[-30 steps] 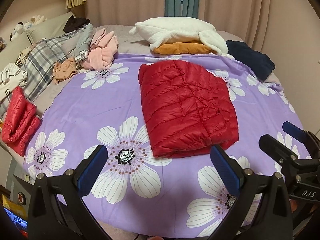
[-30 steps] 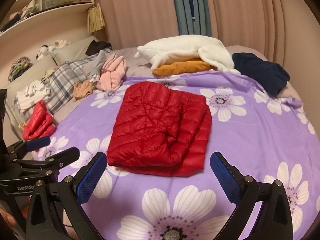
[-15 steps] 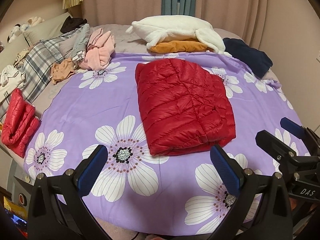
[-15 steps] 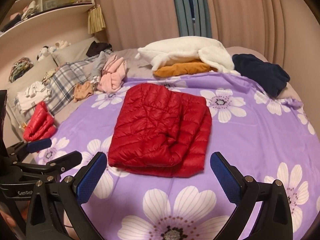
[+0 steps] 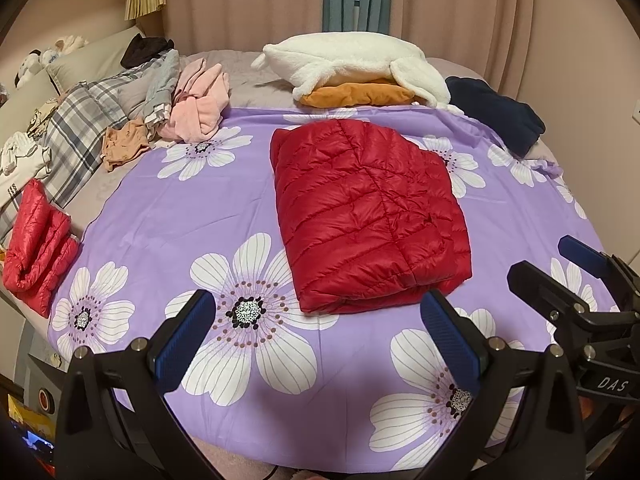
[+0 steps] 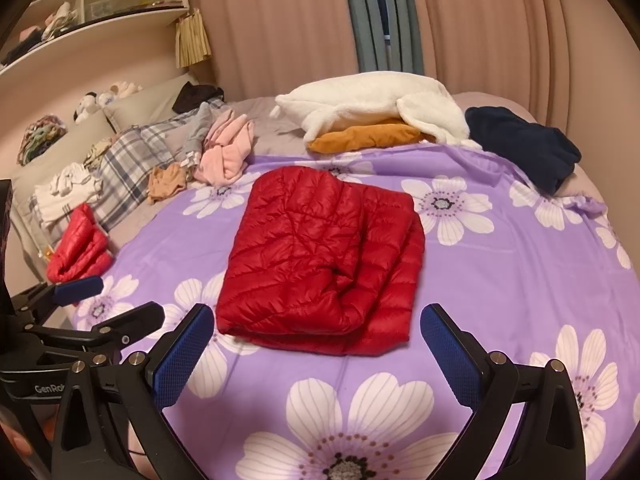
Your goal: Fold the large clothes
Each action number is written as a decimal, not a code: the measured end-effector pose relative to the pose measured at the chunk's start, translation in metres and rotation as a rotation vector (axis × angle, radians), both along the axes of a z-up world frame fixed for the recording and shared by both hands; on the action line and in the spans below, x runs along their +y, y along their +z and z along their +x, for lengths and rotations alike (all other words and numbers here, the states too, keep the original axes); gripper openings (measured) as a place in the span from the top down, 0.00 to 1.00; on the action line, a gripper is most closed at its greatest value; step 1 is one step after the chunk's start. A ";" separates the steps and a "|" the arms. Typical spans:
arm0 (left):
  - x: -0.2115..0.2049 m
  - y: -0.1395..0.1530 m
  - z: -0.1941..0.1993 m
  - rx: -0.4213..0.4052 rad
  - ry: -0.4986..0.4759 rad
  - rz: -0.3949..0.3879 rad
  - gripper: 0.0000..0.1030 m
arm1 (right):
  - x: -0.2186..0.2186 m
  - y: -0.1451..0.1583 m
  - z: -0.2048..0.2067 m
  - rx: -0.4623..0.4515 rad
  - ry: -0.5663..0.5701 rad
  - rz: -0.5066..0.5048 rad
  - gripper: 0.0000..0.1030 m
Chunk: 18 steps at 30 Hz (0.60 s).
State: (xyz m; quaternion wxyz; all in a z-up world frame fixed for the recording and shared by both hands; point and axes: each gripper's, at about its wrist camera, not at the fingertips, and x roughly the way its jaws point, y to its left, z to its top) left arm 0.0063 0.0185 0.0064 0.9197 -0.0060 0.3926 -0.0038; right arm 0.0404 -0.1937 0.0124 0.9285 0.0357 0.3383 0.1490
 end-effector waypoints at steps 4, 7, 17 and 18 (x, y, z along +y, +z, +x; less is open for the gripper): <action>0.000 0.001 0.001 -0.002 -0.001 0.002 0.00 | 0.000 0.000 0.000 0.000 -0.001 0.002 0.01; 0.000 0.002 0.001 -0.008 0.000 0.001 0.00 | 0.000 0.000 0.001 -0.003 0.000 0.003 0.01; -0.003 0.005 -0.002 -0.027 0.001 0.013 0.00 | 0.002 0.004 0.001 -0.010 -0.001 0.006 0.01; -0.004 0.005 -0.003 -0.031 0.000 0.013 0.00 | 0.001 0.004 0.000 -0.010 -0.001 0.007 0.01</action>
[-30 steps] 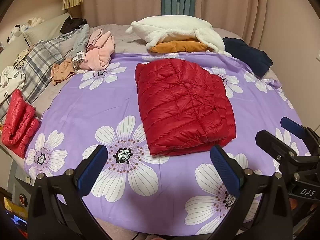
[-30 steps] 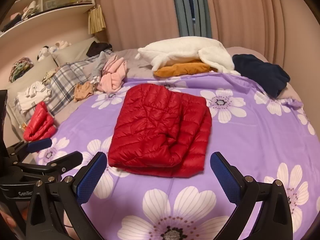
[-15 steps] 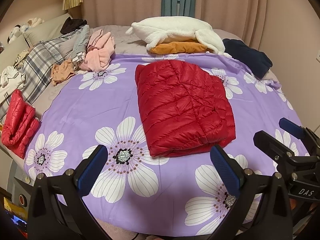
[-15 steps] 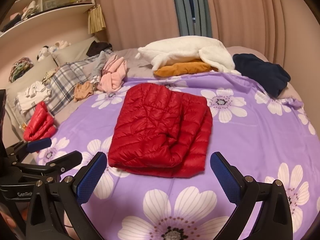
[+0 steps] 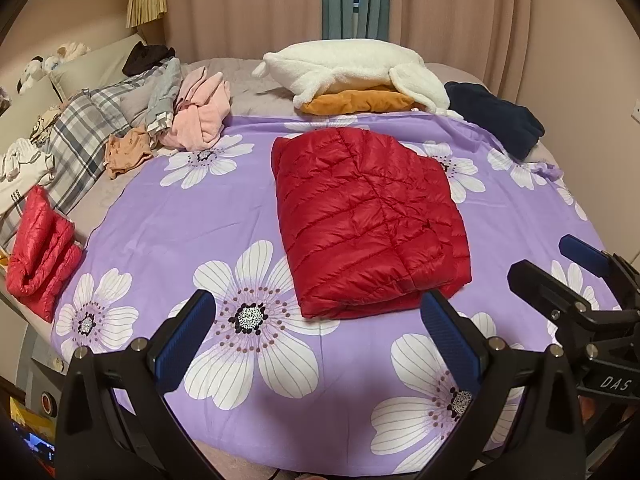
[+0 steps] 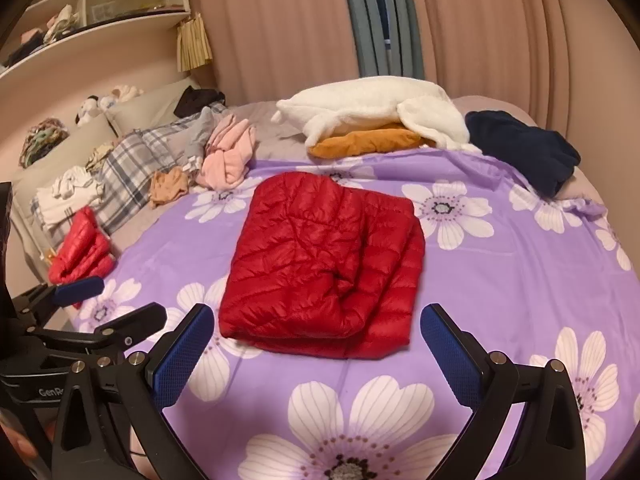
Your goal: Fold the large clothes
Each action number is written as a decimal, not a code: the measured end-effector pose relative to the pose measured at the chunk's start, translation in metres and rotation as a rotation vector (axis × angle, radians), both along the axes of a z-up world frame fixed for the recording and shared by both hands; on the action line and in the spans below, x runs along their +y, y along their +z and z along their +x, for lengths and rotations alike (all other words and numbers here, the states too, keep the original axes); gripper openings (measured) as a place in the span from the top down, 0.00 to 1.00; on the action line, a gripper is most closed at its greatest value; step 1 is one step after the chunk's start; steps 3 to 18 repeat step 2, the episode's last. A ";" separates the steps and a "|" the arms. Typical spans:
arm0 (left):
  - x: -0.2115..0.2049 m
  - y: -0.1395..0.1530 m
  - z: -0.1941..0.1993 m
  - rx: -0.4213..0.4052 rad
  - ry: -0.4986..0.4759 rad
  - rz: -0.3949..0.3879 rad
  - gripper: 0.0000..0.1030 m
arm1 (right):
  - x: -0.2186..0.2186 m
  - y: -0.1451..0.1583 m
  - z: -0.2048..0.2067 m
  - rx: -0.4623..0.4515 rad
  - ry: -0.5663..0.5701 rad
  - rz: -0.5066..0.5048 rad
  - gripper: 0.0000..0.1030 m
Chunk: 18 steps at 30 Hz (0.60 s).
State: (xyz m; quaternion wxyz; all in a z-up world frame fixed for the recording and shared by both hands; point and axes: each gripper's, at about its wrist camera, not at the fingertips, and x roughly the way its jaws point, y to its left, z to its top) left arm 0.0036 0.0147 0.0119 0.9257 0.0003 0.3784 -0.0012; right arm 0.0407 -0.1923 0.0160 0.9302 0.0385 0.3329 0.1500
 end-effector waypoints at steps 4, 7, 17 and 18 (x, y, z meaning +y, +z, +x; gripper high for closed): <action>0.000 0.001 -0.001 -0.006 0.002 0.004 0.00 | 0.001 0.001 0.000 -0.001 0.000 0.001 0.01; 0.000 0.001 -0.001 -0.006 0.002 0.004 0.00 | 0.001 0.001 0.000 -0.001 0.000 0.001 0.01; 0.000 0.001 -0.001 -0.006 0.002 0.004 0.00 | 0.001 0.001 0.000 -0.001 0.000 0.001 0.01; 0.000 0.001 -0.001 -0.006 0.002 0.004 0.00 | 0.001 0.001 0.000 -0.001 0.000 0.001 0.01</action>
